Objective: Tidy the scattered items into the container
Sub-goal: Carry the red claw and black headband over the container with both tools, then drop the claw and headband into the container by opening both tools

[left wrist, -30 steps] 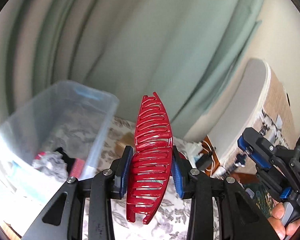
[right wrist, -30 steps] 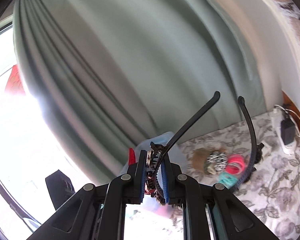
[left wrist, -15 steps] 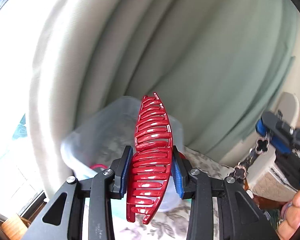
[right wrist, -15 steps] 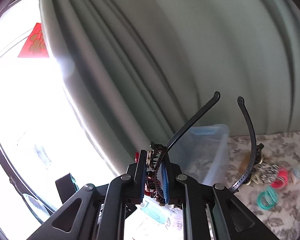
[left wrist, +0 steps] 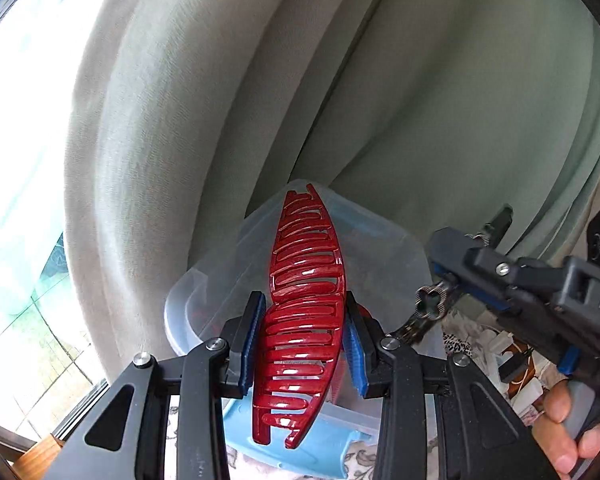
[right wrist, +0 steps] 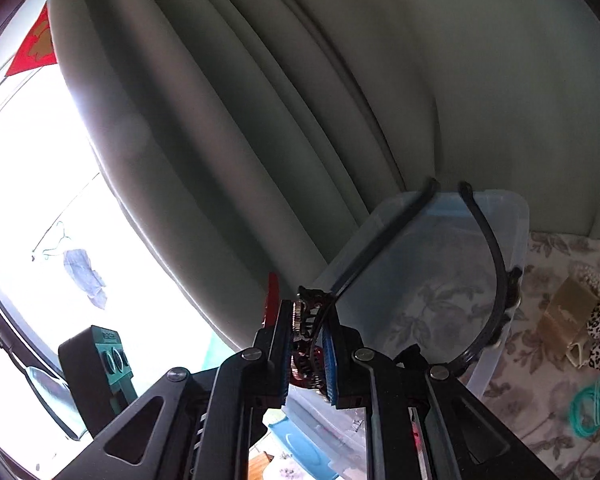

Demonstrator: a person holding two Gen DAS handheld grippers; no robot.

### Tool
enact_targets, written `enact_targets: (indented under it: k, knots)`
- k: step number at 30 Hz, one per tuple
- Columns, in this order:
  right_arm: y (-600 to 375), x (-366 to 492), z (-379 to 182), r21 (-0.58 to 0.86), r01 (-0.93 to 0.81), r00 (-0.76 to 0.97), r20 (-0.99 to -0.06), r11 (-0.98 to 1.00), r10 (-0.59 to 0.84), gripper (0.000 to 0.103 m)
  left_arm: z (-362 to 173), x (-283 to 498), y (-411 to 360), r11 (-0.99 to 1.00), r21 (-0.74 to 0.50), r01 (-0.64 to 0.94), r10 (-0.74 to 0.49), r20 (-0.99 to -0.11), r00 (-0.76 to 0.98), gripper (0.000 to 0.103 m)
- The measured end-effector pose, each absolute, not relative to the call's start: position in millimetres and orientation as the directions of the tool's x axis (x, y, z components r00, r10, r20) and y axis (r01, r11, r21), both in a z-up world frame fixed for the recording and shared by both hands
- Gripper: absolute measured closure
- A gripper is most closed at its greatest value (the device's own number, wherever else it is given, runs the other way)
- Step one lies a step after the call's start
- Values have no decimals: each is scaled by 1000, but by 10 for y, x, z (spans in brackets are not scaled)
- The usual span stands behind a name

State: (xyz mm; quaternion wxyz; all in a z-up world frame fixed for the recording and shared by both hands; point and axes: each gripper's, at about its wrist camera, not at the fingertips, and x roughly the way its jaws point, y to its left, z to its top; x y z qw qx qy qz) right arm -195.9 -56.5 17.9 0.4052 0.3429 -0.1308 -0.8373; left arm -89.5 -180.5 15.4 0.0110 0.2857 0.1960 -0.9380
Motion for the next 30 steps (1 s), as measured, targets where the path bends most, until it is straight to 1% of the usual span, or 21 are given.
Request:
enact_targets:
  k: [4,12,18,23,24,30]
  knots:
    - [-598,-2089,-1,505,568,-422,-500,-651,-756,87,35,-1024,-1832,-919,-368,143,101,-570,-816,65]
    - [-671,-2196,-236,495,563,-404,-534,-662,-742,84,-11,-1157,-1833,-926,-351,139,95,-575,-813,64]
    - [-701,-2118,-276,507,545,-393,-549,-668,-737,80,-29,-1217,-1831,-926,-352,133,102,-575,-811,65]
    - [-654,-2102,-296,512,522,-404,-556,-683,-726,81,-34,-1253,-1810,-927,-353,129,107,-577,-810,65]
    - [-636,-2100,-289,513,519,-407,-555,-684,-726,79,-35,-1260,-1806,-927,-354,128,109,-577,-809,65]
    - [-574,-2096,-277,513,510,-421,-551,-691,-720,80,-51,-1305,-1784,-926,-356,124,114,-579,-807,65]
